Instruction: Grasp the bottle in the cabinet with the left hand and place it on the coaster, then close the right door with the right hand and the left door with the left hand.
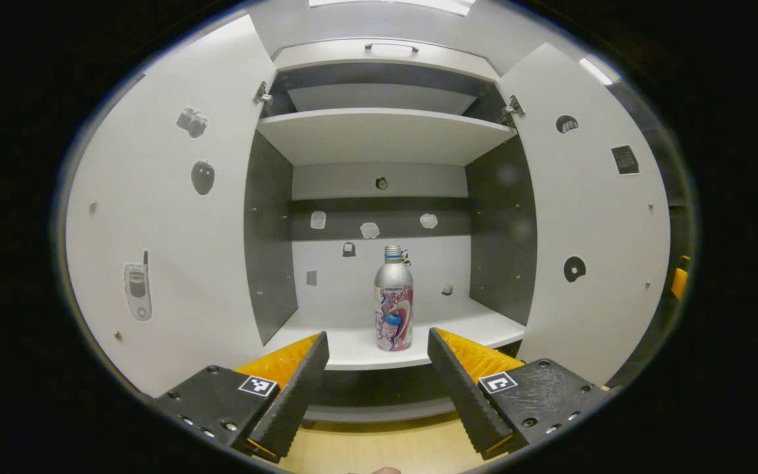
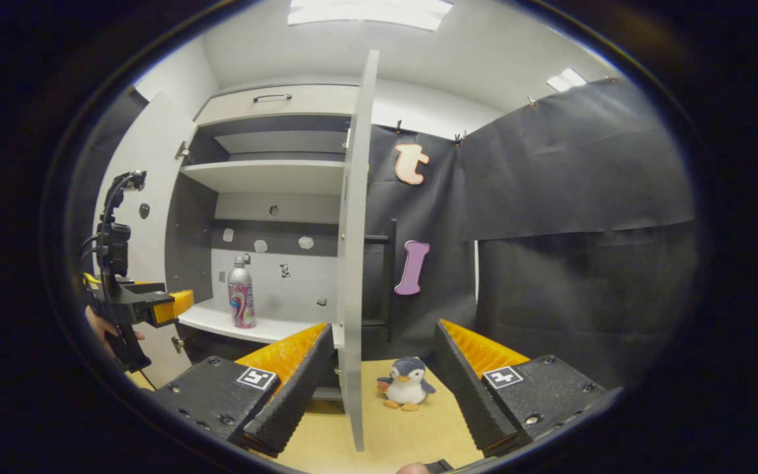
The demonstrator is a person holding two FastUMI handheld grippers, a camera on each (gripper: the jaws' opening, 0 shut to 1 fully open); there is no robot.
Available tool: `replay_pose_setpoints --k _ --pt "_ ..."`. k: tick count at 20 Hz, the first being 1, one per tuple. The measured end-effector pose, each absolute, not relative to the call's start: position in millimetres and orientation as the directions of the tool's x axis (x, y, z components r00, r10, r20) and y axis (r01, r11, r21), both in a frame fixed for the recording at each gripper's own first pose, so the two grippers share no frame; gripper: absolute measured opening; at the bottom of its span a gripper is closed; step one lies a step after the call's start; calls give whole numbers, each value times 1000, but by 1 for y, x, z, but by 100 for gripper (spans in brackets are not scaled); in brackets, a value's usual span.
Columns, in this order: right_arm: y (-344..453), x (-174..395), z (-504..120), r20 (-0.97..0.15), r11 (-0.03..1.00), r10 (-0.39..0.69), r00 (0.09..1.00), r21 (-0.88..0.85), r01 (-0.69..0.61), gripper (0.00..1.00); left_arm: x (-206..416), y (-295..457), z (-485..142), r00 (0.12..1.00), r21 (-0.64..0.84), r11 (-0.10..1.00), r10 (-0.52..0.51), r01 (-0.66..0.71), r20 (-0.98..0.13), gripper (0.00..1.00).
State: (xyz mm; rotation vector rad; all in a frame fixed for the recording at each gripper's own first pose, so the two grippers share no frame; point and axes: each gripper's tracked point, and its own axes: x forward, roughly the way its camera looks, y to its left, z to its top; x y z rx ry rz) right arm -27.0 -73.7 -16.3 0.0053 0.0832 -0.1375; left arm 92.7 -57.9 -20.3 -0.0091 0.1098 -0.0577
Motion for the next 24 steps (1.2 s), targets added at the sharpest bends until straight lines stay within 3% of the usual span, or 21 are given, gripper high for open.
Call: replay_pose_setpoints --k 24 --pt "-138 -44 -27 -96 919 -393 914 -18 393 99 250 -84 -53 984 22 996 -80 84 -159 97"
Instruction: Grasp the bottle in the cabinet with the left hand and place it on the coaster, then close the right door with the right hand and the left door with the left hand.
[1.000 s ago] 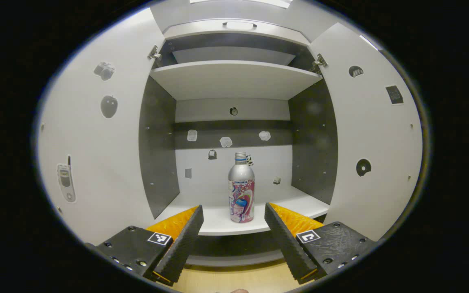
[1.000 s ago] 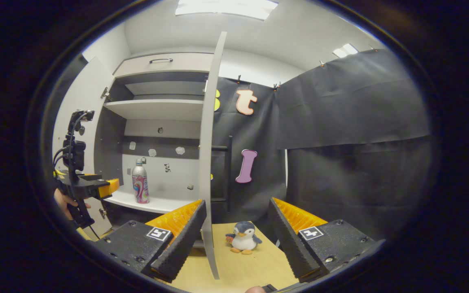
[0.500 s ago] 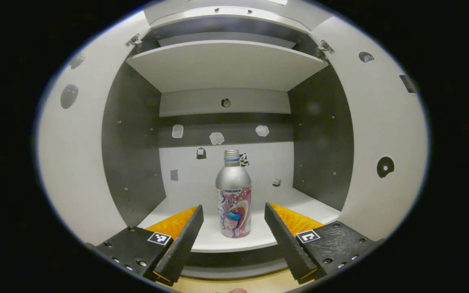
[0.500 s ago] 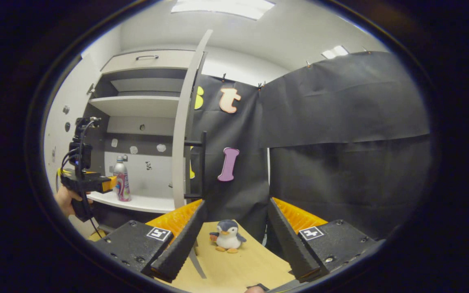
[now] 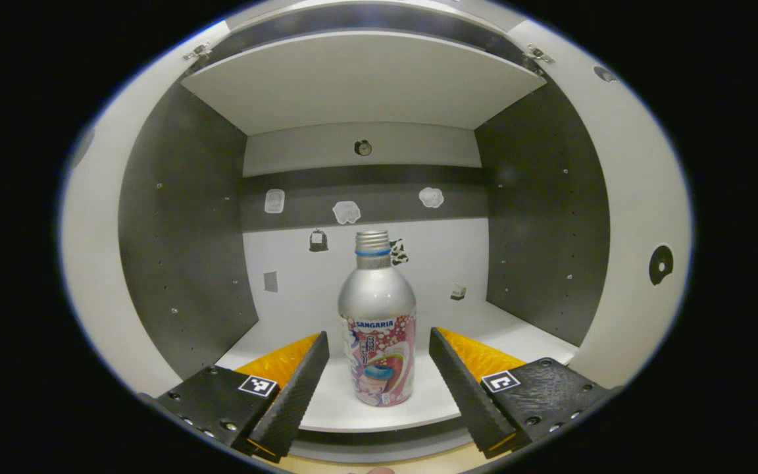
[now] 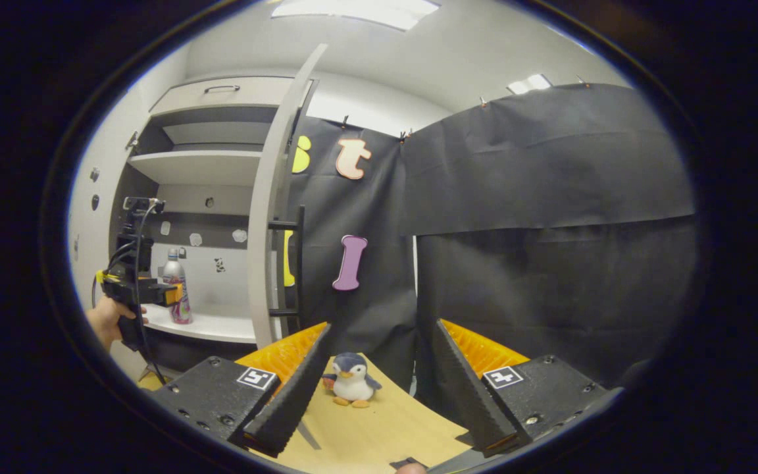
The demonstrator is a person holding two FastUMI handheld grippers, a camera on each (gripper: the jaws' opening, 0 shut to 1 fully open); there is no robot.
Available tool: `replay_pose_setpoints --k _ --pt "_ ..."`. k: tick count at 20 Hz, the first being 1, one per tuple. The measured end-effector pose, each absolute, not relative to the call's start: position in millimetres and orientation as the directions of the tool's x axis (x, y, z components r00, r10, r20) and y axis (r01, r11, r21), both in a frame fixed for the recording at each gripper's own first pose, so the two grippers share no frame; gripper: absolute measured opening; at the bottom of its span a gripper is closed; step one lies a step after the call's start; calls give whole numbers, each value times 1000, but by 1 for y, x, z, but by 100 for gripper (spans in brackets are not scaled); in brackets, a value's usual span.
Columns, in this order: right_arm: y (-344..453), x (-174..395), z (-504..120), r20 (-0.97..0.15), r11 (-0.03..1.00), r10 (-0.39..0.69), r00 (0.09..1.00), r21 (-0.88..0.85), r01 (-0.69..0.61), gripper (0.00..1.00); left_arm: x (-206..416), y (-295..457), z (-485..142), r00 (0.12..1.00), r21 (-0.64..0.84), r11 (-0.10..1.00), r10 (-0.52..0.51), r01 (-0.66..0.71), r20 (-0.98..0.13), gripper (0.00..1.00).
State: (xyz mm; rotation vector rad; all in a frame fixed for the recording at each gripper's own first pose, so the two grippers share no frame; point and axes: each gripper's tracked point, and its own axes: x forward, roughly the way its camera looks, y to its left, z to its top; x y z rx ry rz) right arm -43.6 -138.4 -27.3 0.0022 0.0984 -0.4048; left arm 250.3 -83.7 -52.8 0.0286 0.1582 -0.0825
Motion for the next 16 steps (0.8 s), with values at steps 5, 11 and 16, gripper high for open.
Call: replay_pose_setpoints --k 5,11,16 --pt "-151 -55 -29 -98 897 -441 892 -17 442 99 278 -82 -60 979 26 996 -75 81 -188 98" --pt "-158 -61 -32 -115 889 -457 882 -23 458 99 297 -82 -67 975 -6 997 -79 79 -207 87" --pt "-161 -63 -35 -112 894 -447 888 -22 447 99 288 -80 -57 979 -11 997 -79 78 -189 78"
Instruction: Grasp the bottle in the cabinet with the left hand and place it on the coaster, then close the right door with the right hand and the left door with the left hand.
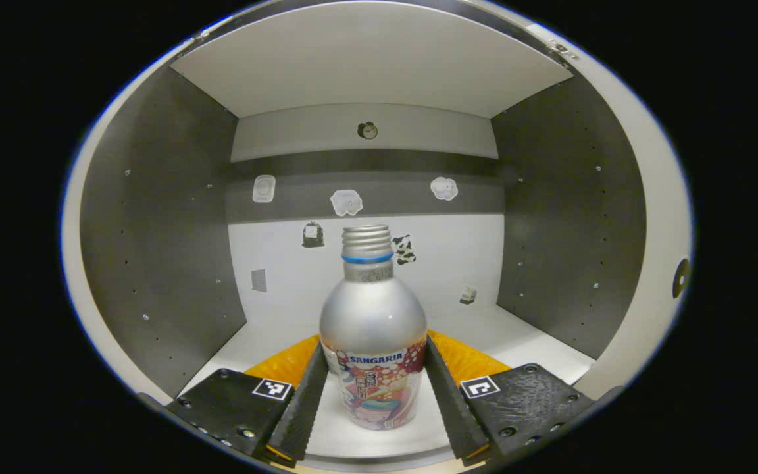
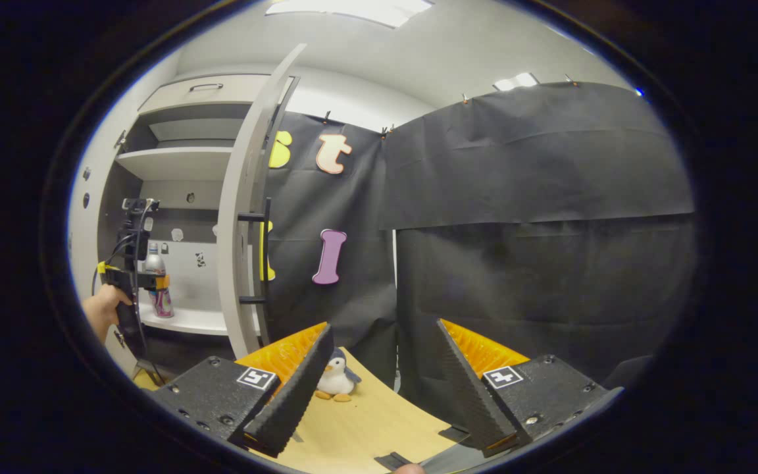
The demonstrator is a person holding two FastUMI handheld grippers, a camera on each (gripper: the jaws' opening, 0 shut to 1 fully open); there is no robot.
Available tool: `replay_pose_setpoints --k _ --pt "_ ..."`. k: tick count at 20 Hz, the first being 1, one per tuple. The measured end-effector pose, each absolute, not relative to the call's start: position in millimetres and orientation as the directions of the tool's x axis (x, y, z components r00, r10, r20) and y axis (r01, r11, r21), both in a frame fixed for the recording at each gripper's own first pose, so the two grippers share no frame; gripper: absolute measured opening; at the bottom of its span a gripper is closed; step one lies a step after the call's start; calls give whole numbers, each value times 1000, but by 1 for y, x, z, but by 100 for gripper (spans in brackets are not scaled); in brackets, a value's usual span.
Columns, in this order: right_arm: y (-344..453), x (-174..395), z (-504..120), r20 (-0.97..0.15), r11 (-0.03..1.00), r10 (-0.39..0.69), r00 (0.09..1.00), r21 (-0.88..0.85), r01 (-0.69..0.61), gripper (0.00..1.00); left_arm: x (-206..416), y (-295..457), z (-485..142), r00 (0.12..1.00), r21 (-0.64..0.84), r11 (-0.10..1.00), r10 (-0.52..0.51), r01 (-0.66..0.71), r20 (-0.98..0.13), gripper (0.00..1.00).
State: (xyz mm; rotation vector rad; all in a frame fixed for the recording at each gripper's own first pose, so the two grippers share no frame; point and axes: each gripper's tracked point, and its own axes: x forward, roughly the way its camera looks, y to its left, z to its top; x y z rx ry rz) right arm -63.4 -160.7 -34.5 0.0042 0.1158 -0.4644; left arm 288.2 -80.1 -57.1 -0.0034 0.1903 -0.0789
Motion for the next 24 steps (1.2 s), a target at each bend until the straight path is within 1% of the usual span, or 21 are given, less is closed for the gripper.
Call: replay_pose_setpoints --k 3,4,5,8,15,16,17,20,22,23,24 --pt "-158 -61 -35 -113 906 -421 900 -11 423 99 278 -82 -47 984 25 995 -87 92 -157 76" --pt "-158 -61 -36 -113 911 -409 905 -5 411 99 267 -85 -43 985 32 995 -89 95 -151 72" --pt "-156 -61 -36 -114 916 -399 910 -2 401 99 259 -86 -42 985 28 995 -89 95 -149 76" --pt "-156 -61 -37 -113 927 -372 921 -1 374 99 240 -85 -40 985 1 996 -90 91 -146 76" --pt "-143 -57 -41 -124 956 -292 948 6 295 99 195 -74 -49 987 7 998 -67 69 -146 77" --pt "-140 -56 -41 -127 960 -276 953 6 279 99 187 -72 -49 988 6 998 -60 62 -139 73" --pt "-137 -55 -41 -127 964 -264 956 6 267 99 181 -71 -49 990 4 998 -56 57 -132 77" --pt "-132 -53 -43 -133 973 -229 964 4 231 99 162 -65 -51 993 0 999 -40 40 -114 77" --pt "-128 -50 -45 -139 977 -210 968 1 212 99 151 -64 -61 989 -1 999 -47 47 -140 77" --pt "-126 -49 -46 -142 979 -201 969 -1 203 99 147 -63 -62 989 -7 999 -46 46 -139 71" --pt "-125 -47 -48 -146 981 -193 970 -3 194 99 140 -60 -63 990 -7 999 -41 40 -138 71"
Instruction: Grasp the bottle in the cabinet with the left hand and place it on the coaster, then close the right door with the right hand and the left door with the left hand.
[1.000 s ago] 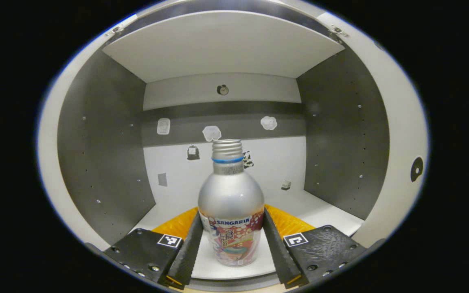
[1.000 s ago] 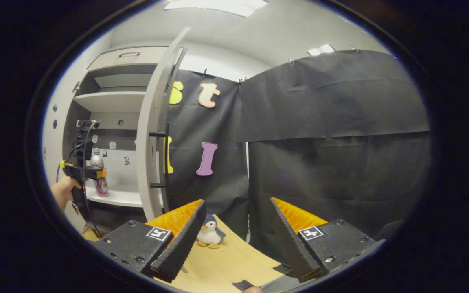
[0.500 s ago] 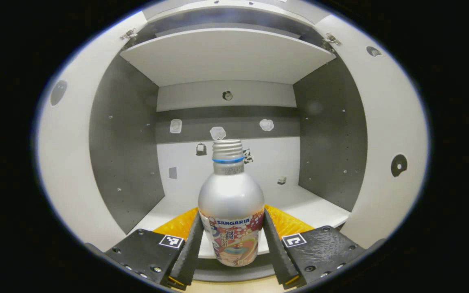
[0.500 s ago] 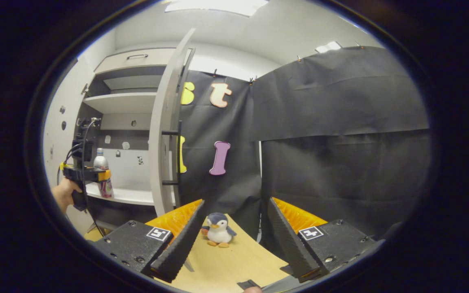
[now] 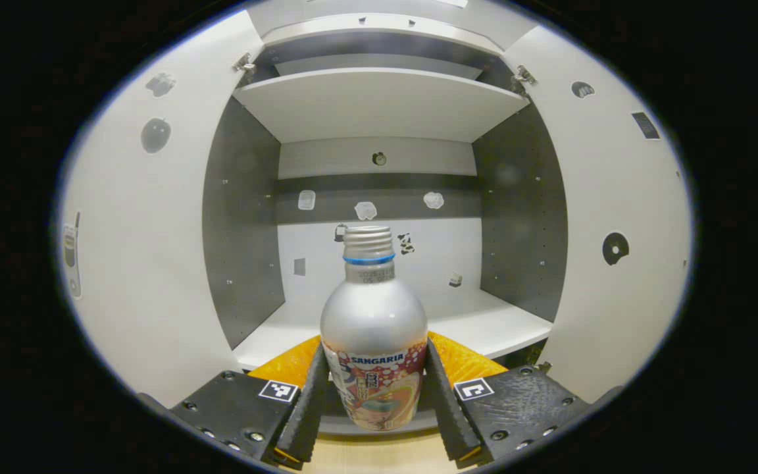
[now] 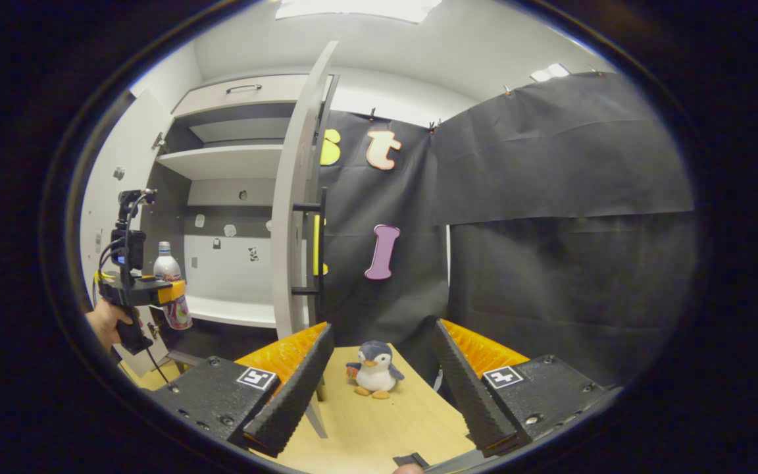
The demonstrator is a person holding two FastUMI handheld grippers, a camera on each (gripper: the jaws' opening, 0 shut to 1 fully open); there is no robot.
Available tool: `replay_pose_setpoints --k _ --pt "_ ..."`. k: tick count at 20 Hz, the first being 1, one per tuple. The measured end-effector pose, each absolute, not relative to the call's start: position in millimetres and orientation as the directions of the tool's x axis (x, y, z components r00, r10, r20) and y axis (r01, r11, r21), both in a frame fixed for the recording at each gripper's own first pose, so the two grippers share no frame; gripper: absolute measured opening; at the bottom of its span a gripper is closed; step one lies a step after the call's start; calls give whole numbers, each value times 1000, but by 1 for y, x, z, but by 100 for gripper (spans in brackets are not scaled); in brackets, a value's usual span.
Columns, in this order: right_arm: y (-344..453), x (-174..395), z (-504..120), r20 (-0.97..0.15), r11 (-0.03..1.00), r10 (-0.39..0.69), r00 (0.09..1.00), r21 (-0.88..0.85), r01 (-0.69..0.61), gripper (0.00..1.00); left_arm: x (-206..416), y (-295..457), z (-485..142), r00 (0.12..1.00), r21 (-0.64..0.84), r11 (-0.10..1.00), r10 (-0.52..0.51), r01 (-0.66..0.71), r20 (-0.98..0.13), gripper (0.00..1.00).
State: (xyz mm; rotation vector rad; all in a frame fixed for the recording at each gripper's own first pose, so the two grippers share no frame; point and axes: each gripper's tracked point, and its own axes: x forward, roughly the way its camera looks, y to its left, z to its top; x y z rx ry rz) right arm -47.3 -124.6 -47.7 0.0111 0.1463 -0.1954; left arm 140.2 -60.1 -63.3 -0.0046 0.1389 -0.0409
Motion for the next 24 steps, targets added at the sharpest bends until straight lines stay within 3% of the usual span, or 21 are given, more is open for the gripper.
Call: replay_pose_setpoints --k 1,5,6,9,10,11,15,16,24 --pt "-122 -46 -49 -149 983 -184 972 -4 186 99 135 -58 -65 990 -8 999 -34 33 -136 75" --pt "-115 -40 -53 -156 987 -158 975 2 160 99 115 -51 -75 993 -16 1000 -10 9 -119 75" --pt "-114 -40 -55 -157 988 -150 976 1 152 99 108 -50 -80 993 -4 1000 -4 4 -118 71" --pt "-109 -36 -57 -165 991 -130 978 -3 132 99 91 -51 -95 992 16 1000 -1 3 -125 71" --pt "-109 -36 -58 -164 992 -126 978 -3 127 99 86 -51 -101 991 20 1000 3 -1 -131 75" --pt "-108 -36 -57 -163 992 -122 979 -3 123 99 81 -50 -106 991 24 1000 14 -10 -136 71" --pt "-104 -34 -61 -166 994 -110 980 -4 110 99 63 -62 -128 986 49 999 -5 13 -166 71" --pt "-104 -34 -63 -169 994 -107 980 -7 108 99 58 -68 -133 986 58 998 -18 28 -165 75" --pt "-92 -33 -77 -202 996 -87 975 -53 78 99 20 -108 -185 975 120 987 -82 108 -206 71"
